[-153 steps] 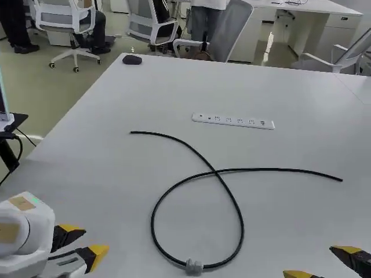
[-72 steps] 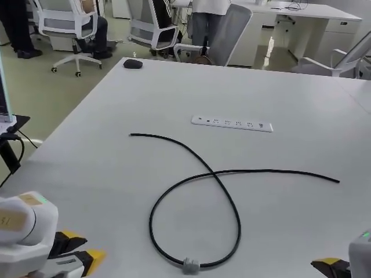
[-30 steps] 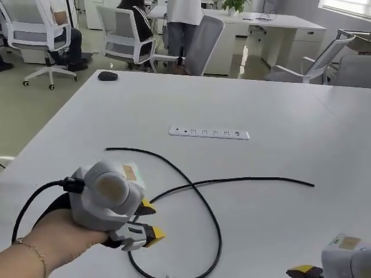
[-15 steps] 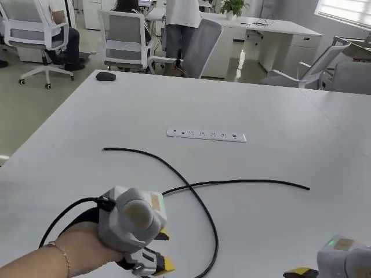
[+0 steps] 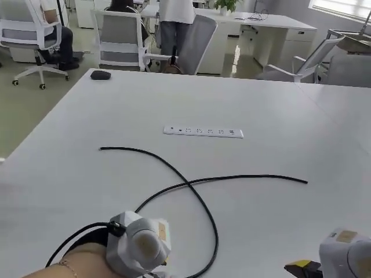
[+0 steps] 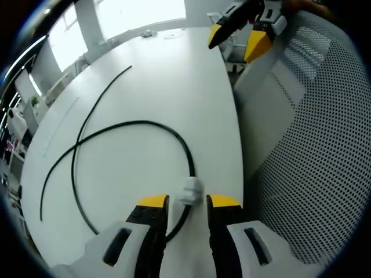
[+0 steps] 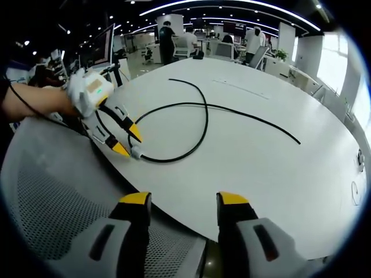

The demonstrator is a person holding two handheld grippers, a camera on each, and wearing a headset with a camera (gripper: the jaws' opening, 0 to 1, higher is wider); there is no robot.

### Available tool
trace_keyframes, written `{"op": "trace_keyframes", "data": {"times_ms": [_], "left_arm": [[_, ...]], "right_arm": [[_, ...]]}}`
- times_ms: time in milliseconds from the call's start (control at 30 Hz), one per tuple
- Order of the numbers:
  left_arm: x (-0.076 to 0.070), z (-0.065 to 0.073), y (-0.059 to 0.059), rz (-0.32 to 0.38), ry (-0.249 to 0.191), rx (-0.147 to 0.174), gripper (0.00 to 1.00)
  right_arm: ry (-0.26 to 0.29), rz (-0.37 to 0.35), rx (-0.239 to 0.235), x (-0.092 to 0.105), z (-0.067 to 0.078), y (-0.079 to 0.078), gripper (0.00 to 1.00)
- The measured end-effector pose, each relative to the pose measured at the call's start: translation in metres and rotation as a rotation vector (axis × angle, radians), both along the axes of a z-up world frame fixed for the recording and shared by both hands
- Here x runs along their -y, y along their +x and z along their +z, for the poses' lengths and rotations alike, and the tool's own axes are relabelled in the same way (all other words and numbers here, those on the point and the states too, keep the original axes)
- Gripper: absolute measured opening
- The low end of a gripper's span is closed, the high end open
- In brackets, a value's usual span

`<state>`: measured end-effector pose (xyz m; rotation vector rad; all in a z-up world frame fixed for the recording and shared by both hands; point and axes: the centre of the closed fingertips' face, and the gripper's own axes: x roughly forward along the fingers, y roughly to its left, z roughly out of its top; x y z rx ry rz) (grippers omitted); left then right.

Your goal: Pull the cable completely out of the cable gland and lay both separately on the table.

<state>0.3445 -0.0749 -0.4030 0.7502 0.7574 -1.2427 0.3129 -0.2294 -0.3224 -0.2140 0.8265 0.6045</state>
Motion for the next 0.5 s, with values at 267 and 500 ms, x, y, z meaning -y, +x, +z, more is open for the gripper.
{"op": "trace_keyframes", "data": {"times_ms": [267,500], "left_arm": [[0.001,-0.008,-0.001,-0.012,0.018,0.019,0.20],[0.004,-0.002,0.007,0.013,-0.023,0.036,0.17]], "right_arm": [[0.001,-0.002,0.002,0.000,0.000,0.001,0.46],[0.003,-0.007,0.003,0.000,0.000,0.001,0.46]]}}
